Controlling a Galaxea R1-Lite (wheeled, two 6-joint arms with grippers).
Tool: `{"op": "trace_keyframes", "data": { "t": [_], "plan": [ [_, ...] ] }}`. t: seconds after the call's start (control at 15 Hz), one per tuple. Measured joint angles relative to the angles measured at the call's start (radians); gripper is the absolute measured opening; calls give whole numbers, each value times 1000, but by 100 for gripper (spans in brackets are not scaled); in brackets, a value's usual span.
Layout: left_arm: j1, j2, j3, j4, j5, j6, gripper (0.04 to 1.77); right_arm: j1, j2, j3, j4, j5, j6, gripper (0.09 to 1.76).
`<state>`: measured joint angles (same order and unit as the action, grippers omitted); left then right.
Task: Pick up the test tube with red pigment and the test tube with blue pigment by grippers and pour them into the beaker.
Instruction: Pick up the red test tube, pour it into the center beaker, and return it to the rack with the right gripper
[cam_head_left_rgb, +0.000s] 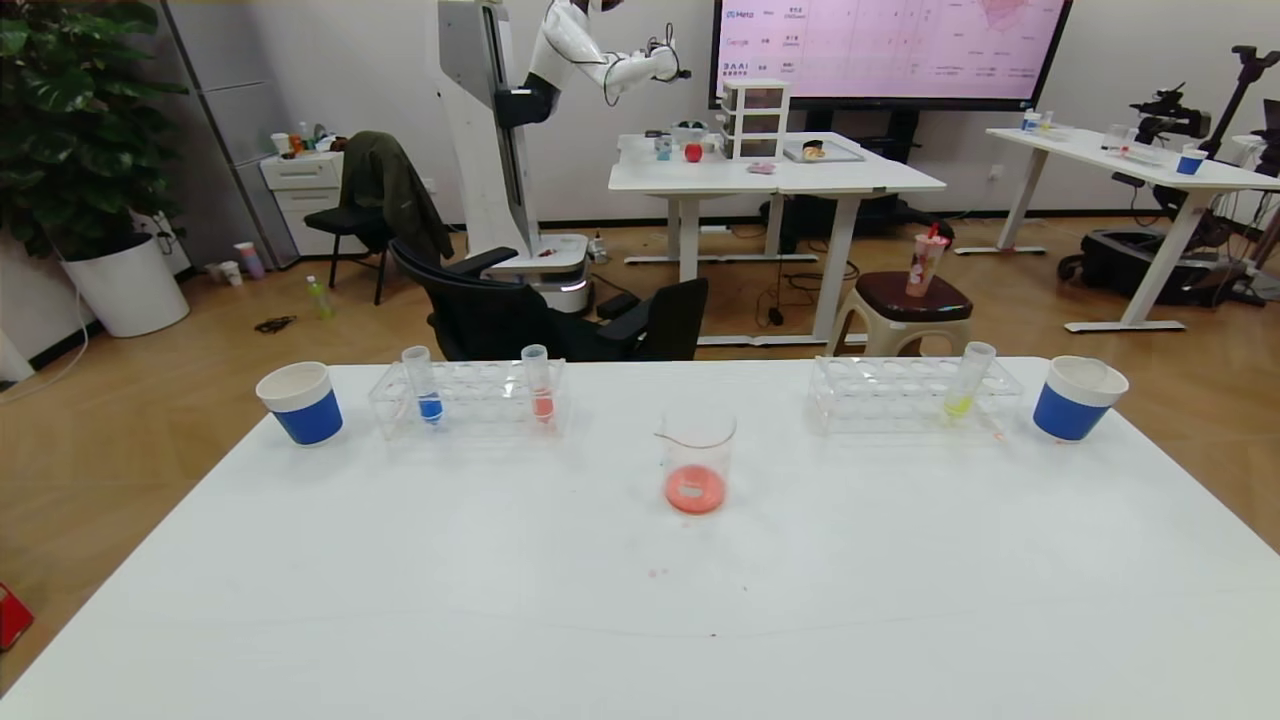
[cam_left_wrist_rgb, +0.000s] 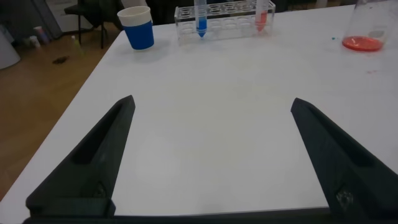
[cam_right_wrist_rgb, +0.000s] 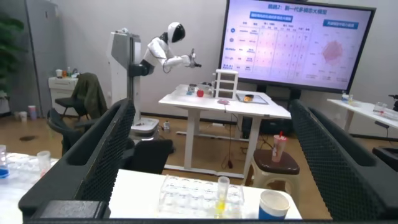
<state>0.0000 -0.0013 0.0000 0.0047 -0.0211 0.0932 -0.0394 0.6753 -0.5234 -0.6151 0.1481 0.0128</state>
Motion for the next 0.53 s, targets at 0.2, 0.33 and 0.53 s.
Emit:
{"op": "trace_keyframes", "data": {
  "t": [0.2,0.33,0.53],
  "plan": [
    [0,0,0,0,0,0,175,-3,-224,88,121,48,-62,174],
    [0,0,0,0,0,0,175,0,-349,143,196,64,-120,174],
    [0,0,0,0,0,0,175,19,-490,225,246,45,-157,174]
  ]
}}
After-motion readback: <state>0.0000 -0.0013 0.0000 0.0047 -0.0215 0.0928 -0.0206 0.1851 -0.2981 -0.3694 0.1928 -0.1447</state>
